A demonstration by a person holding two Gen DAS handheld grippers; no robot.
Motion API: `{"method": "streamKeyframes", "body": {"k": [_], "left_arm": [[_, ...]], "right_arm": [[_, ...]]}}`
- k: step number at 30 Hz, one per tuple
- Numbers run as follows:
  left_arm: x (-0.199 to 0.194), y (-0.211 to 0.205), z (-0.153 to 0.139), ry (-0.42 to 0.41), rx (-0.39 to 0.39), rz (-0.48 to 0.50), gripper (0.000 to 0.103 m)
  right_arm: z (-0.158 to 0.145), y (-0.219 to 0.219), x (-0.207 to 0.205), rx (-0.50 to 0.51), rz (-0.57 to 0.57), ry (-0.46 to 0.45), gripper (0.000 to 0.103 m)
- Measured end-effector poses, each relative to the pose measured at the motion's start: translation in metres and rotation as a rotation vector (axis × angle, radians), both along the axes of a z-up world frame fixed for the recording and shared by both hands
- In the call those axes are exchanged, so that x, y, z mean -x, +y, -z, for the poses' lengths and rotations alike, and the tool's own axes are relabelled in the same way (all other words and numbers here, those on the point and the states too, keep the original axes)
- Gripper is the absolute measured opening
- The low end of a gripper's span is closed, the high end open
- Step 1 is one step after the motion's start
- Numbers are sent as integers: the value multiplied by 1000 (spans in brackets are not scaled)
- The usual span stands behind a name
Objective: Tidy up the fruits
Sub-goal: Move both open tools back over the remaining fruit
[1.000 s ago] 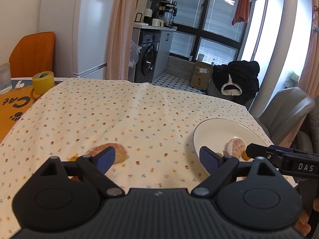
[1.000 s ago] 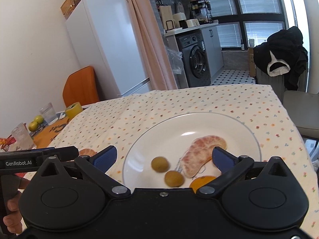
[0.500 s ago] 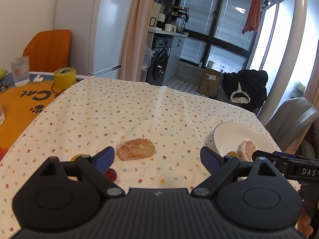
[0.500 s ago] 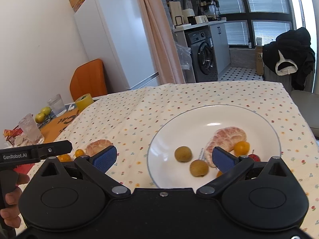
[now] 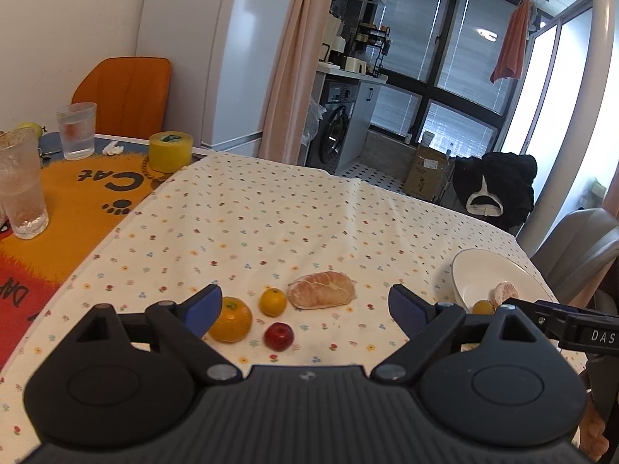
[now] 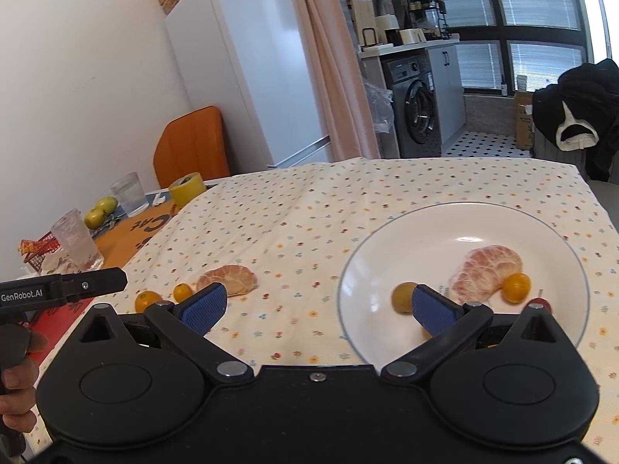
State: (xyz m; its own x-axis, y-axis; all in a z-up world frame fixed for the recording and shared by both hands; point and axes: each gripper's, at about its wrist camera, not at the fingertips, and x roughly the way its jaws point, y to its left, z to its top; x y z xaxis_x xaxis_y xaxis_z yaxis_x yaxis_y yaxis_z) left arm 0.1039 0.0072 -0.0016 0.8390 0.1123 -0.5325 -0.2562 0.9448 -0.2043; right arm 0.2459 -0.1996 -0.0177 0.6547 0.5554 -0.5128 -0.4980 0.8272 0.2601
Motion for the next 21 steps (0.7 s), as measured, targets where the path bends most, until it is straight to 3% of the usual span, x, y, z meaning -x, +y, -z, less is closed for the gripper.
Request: {"method": "streamKeyframes", "body": {"k": [15,21], "left_arm": [[10,22,9,-19,13,-54,89],[8,33,19,-6,34,-83,79]], "right_arm": [[1,33,-1,24,-67,-2,103],[3,48,-4,34,-96,-2,103]]}}
